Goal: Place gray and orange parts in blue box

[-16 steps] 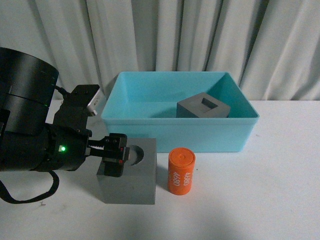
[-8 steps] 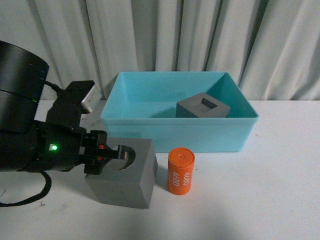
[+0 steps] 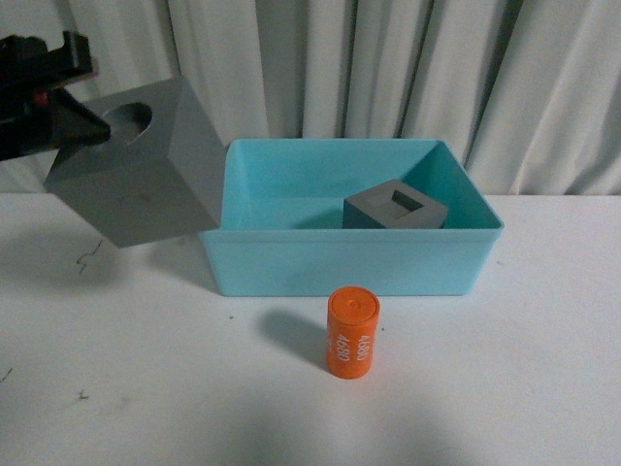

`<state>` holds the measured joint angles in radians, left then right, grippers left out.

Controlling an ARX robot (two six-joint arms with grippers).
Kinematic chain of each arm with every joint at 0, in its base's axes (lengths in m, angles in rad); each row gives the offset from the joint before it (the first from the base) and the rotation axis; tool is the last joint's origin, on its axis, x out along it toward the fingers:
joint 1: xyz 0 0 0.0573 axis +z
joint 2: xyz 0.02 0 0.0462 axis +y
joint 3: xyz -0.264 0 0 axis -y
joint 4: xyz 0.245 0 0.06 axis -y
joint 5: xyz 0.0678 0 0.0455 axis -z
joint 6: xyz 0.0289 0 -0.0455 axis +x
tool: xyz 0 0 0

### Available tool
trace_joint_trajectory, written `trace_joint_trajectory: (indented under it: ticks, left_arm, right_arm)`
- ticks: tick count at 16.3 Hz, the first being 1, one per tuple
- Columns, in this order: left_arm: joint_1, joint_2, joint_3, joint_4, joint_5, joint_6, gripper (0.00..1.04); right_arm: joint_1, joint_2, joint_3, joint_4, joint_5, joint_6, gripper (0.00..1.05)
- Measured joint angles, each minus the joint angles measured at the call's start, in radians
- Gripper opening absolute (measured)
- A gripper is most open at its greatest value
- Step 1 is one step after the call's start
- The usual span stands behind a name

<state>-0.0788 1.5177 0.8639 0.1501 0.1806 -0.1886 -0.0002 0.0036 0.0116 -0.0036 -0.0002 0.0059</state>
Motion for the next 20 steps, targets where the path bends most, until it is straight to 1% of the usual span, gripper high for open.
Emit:
trace_joint_trajectory:
  ticks: [4,5,9,13,20]
  left_arm:
    - [-0.088,0.114,0.169,0.031,-0.01,-0.026,0.21]
    - [-0.108,0.157,0.207,0.029,-0.025,-0.026,0.21]
    - [-0.163,0.295,0.315,0.037,-0.056,-0.018,0.21]
    - [-0.18,0.374,0.38,0.035,-0.075,0.012,0.21]
    - [-0.162,0.46,0.393,0.045,-0.105,0.039,0.21]
  right_arm:
    - [0.0,0.0,0.0,0.0,0.0,0.0,0.98]
    - [0.0,0.0,0.0,0.0,0.0,0.0,0.98]
    - [0.0,0.0,0.0,0.0,0.0,0.0,0.98]
    - [0.0,0.0,0.0,0.0,0.0,0.0,0.98]
    - [0.0,0.0,0.0,0.0,0.0,0.0,0.98]
